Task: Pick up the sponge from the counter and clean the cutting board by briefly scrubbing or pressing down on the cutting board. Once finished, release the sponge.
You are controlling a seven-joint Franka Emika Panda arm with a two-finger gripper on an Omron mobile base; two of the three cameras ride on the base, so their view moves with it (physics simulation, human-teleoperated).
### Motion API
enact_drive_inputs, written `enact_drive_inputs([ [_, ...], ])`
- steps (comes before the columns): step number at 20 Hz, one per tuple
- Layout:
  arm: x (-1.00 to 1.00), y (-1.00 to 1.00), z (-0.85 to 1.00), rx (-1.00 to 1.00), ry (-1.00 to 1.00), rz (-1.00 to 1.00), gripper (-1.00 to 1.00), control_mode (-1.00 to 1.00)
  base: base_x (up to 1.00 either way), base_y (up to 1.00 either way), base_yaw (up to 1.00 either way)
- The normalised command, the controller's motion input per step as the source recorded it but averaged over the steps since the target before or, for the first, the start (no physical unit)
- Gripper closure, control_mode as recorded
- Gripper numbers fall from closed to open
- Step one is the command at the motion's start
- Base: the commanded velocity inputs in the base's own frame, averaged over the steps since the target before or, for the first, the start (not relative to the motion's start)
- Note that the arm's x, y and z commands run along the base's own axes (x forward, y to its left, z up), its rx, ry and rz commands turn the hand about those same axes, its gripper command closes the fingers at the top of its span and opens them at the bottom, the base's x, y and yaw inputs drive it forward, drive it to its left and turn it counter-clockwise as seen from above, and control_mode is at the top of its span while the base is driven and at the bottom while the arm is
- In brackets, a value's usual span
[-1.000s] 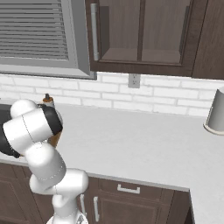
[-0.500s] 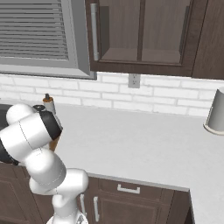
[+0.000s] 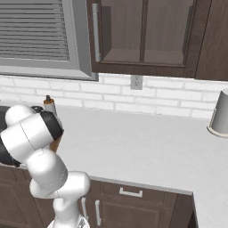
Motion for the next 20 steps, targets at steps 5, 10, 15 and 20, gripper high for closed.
enact_drive_inputs([
  [5, 0.02, 0.19, 0.06, 0.0, -0.02, 0.16, 1.0, -1.0, 0.0, 0.0, 0.0],
  [10, 0.22, 0.0, 0.0, -0.06, 0.0, 0.0, 1.0, -1.0, 0.0, 0.0, 0.0],
  [15, 0.24, 0.01, 0.0, -0.02, 0.0, -0.04, 1.0, -1.0, 0.0, 0.0, 0.0],
  [20, 0.22, 0.16, 0.0, 0.0, 0.0, -0.15, 1.0, -1.0, 0.0, 0.0, 0.0],
])
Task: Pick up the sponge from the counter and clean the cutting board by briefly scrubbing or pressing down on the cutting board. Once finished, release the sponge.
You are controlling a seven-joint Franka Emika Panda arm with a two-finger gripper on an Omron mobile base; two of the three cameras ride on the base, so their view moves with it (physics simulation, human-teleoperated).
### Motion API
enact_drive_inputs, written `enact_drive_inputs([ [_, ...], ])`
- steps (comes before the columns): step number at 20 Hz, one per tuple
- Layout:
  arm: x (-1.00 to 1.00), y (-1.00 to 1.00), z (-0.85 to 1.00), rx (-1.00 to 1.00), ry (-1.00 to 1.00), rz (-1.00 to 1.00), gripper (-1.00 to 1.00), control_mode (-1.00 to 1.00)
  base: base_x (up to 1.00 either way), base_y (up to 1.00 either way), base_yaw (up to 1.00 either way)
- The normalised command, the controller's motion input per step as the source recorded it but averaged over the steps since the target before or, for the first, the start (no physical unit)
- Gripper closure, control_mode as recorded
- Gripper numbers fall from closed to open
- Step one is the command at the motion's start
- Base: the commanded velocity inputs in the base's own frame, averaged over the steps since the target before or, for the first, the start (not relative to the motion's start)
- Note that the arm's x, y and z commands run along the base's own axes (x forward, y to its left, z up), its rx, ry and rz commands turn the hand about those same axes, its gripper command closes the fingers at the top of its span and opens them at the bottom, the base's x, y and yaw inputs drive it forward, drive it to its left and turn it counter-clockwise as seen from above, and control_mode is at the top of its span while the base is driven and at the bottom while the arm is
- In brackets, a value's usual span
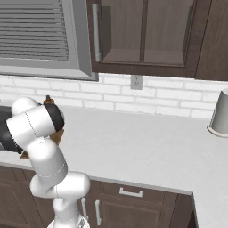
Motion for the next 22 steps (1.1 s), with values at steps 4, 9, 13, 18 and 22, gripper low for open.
enact_drive_inputs([
  [4, 0.13, 0.14, 0.0, 0.0, 0.0, -0.2, 1.0, -1.0, 0.0, 0.0, 0.0],
  [9, 0.04, 0.05, 0.0, 0.0, 0.0, -0.25, 1.0, -1.0, 0.0, 0.0, 0.0],
  [13, 0.16, 0.0, 0.0, 0.0, 0.0, -0.28, 1.0, -1.0, 0.0, 0.0, 0.0],
  [18, 0.42, 0.0, 0.0, 0.0, 0.0, -0.25, 1.0, -1.0, 0.0, 0.0, 0.0],
  [22, 0.76, -0.09, 0.0, 0.03, 0.04, -0.16, 1.0, -1.0, 0.0, 0.0, 0.0],
])
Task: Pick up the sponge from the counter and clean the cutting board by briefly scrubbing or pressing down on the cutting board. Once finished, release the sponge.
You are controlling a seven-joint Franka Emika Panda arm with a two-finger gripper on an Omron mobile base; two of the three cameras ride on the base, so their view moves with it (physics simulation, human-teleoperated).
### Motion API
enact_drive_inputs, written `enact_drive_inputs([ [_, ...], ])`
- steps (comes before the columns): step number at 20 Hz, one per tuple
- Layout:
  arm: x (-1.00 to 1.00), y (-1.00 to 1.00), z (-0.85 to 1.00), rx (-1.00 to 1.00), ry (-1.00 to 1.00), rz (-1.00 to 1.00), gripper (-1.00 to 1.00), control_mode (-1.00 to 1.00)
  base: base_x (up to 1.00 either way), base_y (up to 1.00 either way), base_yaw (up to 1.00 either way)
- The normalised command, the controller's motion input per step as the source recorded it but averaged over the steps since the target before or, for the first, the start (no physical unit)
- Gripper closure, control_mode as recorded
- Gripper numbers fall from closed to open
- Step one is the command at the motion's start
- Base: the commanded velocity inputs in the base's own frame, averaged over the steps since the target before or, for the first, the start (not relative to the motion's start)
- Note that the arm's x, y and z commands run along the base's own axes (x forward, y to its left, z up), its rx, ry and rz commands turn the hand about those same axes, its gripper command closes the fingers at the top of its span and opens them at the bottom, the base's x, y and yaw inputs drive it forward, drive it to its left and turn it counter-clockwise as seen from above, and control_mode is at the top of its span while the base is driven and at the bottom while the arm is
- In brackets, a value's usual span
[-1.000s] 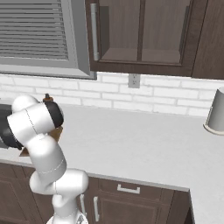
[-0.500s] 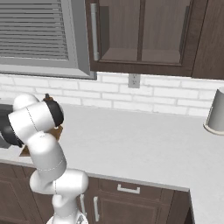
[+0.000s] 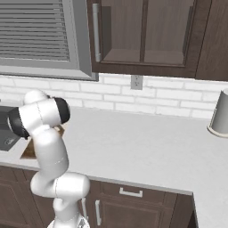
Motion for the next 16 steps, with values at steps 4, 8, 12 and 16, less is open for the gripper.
enact_drive_inputs([
  [4, 0.68, -0.08, 0.0, 0.04, 0.02, -0.16, 1.0, -1.0, 0.0, 0.0, 0.0],
  [8, 0.54, -0.02, 0.0, 0.04, 0.0, -0.18, 1.0, -1.0, 0.0, 0.0, 0.0],
  [12, 0.32, 0.0, 0.0, 0.04, 0.0, -0.22, 1.0, -1.0, 0.0, 0.0, 0.0],
  [16, 0.15, -0.02, 0.0, 0.05, 0.0, -0.24, 1.0, -1.0, 0.0, 0.0, 0.0],
])
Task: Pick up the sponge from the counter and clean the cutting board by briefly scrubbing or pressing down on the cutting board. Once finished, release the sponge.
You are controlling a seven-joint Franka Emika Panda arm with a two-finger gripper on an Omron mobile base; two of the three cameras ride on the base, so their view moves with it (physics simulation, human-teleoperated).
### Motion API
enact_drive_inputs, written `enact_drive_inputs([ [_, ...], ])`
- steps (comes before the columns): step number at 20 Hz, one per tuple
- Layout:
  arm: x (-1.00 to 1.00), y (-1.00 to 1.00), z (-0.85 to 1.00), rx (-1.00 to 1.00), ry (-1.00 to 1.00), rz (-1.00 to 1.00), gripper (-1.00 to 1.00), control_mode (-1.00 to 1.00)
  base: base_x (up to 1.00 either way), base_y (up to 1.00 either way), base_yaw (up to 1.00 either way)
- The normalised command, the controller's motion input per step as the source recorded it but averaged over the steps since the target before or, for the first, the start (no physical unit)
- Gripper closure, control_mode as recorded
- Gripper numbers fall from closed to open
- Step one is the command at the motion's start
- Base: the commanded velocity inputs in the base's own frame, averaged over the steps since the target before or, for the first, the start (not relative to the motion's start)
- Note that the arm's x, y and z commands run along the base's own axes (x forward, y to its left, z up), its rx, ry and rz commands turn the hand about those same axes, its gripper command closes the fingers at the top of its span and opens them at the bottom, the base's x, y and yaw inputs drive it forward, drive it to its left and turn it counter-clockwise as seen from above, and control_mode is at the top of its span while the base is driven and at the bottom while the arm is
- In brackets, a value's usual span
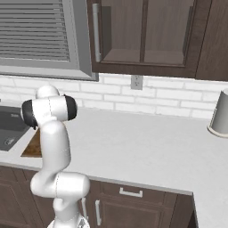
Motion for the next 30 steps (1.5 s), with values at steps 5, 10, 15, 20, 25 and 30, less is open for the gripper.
enact_drive_inputs([
  [5, -0.3, -0.6, 0.0, 0.05, 0.0, -0.13, 1.0, -1.0, 0.0, 0.0, 0.0],
  [10, -0.69, -1.0, 0.15, 0.12, -0.07, 0.0, 1.0, -1.0, 0.0, 0.0, 0.0],
  [15, -0.18, -1.0, 0.27, 0.16, -0.03, 0.01, 1.0, -1.0, 0.0, 0.0, 0.0],
  [20, 0.21, -1.0, 0.01, 0.25, 0.07, 0.0, 1.0, -1.0, 0.0, 0.0, 0.0],
  [25, 0.55, -0.65, -0.38, -0.02, 0.12, 0.0, 1.0, -1.0, 0.0, 0.0, 0.0],
  [30, 0.46, -0.07, -0.78, -0.24, 0.1, 0.01, -1.0, -1.0, 0.0, 0.0, 0.0],
])
